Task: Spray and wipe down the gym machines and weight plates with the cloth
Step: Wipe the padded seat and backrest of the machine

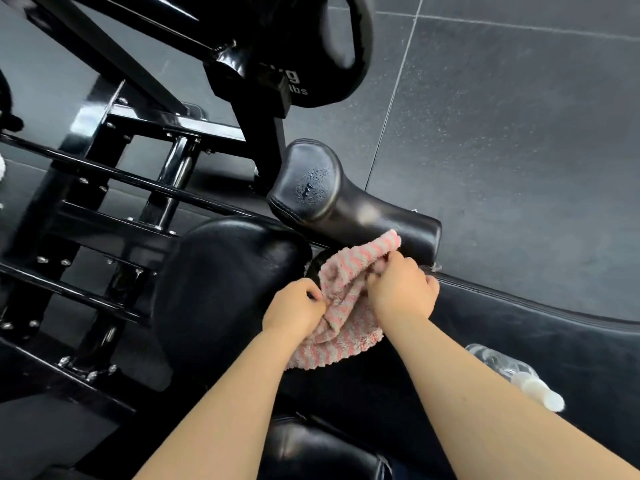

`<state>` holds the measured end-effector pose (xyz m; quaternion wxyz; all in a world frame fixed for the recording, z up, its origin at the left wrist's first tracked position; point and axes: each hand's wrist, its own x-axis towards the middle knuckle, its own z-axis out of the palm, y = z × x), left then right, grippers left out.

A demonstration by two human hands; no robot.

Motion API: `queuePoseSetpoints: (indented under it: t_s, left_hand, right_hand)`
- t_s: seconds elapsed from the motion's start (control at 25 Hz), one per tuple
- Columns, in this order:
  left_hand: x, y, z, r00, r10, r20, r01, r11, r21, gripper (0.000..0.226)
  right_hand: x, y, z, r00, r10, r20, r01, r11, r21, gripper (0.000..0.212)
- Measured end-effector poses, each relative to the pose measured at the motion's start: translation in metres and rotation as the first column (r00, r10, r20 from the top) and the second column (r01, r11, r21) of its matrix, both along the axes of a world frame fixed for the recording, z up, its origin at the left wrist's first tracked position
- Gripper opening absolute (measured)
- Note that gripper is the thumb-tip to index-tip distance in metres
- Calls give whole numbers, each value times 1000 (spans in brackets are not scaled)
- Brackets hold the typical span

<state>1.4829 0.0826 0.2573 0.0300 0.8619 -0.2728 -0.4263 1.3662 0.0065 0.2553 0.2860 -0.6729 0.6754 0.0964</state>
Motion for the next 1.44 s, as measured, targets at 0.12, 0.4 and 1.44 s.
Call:
queuePoseSetpoints:
  t_s: [0.12,0.4,1.44]
  left_hand:
    - [-8,5,26,953,302,35,-264,878,-400,19]
    - [17,-63,98,959,209,193,66,496,-866,36]
    - [15,-124,60,574,-489,657,732,665,-145,53]
  right_hand:
    - [3,2,22,950,-210,233,229,972,-59,23]
    - [33,-66,73,691,-287,664,600,740,-304,47]
    - [71,-80,-2,700,-306,645,106,938,330,32]
